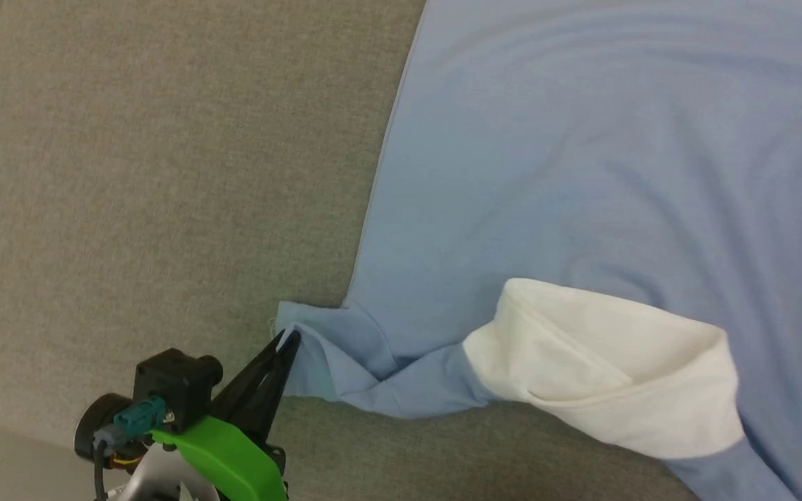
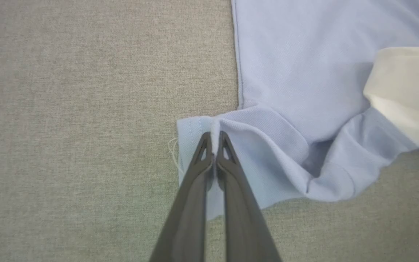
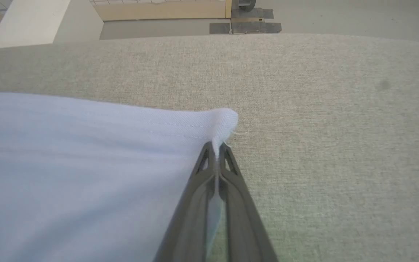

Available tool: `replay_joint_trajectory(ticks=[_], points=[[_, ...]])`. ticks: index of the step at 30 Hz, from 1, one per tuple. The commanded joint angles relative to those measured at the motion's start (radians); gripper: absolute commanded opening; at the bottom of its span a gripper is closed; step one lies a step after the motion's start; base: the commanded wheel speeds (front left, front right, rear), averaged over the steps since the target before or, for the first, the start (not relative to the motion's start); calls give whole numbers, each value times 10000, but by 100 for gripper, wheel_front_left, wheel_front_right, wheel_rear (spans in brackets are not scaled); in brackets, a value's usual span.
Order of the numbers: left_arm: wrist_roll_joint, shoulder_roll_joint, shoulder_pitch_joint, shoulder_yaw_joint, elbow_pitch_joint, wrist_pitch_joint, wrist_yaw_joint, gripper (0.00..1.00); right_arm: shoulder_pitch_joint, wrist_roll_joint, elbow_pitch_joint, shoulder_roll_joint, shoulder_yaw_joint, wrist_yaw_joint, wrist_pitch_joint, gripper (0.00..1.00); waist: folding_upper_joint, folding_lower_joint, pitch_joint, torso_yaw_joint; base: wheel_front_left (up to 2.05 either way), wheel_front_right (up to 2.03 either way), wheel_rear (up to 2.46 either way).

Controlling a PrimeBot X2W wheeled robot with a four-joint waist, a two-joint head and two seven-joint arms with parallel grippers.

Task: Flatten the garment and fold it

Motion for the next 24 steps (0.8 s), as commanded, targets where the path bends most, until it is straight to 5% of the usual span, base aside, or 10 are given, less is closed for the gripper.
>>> replay_joint_trajectory(ticks=[1,7,14,20,24], points=[[55,101,91,79,51,-86,33,0,543,256,-246,-65,-21,-15,-144,0,0,-2,-1088,-1008,0,0,0],[-17,82,303,189,233,-425,63,0,3434,1297,-1902,536,-1027,-15,-195,0,0,-2,-1822,-1739,0,0,0],[-26,-60,494,89,529,-692,123,0,7335,1633,-3490,2483,-2475,-15,-50,0,0,-2,-2275,-2434,0,0,0],[-47,-89,663,80,608,-779,209,0,9638,2185,-2698,2976,-2998,-15,-470,0,0,-2,-2429,-2743,0,0,0],[-62,-42,790,140,621,-790,282,0,9830,2828,-1809,2984,-2684,-15,-1216,0,0,-2,-2492,-2918,0,0,0]])
